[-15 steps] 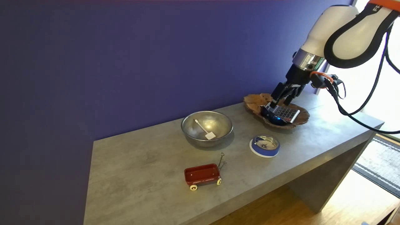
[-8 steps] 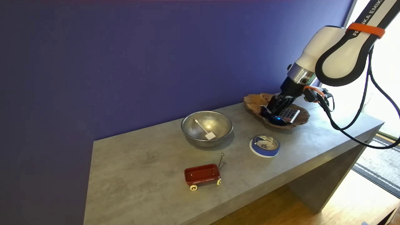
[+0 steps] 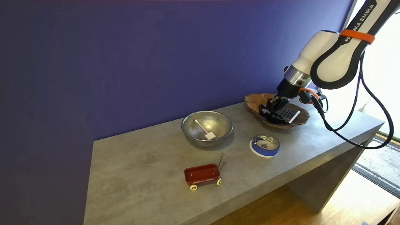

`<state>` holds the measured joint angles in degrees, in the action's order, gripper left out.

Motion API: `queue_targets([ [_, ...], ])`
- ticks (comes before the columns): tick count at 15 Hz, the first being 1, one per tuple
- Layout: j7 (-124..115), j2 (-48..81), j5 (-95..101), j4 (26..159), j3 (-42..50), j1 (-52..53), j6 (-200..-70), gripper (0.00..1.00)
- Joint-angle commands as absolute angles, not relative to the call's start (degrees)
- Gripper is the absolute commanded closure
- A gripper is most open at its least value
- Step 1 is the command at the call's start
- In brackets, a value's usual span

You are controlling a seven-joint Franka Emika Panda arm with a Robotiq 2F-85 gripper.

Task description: Put the sunglasses on the right side of the table

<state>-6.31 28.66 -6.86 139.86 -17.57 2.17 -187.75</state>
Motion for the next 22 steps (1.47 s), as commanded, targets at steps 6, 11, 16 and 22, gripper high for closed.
queue_targets([
  [6, -8.6, 16.0, -7.7, 148.1, -14.7, 2.5, -193.8, 0.98],
  [11, -10.6, 13.4, -7.7, 149.7, -11.4, 1.9, -197.5, 0.91],
  [16, -13.6, 12.4, -9.2, 148.1, -9.1, -2.1, -191.7, 0.98],
  [22, -14.3, 20.1, -10.7, 136.6, -3.8, -13.1, -178.0, 0.98],
])
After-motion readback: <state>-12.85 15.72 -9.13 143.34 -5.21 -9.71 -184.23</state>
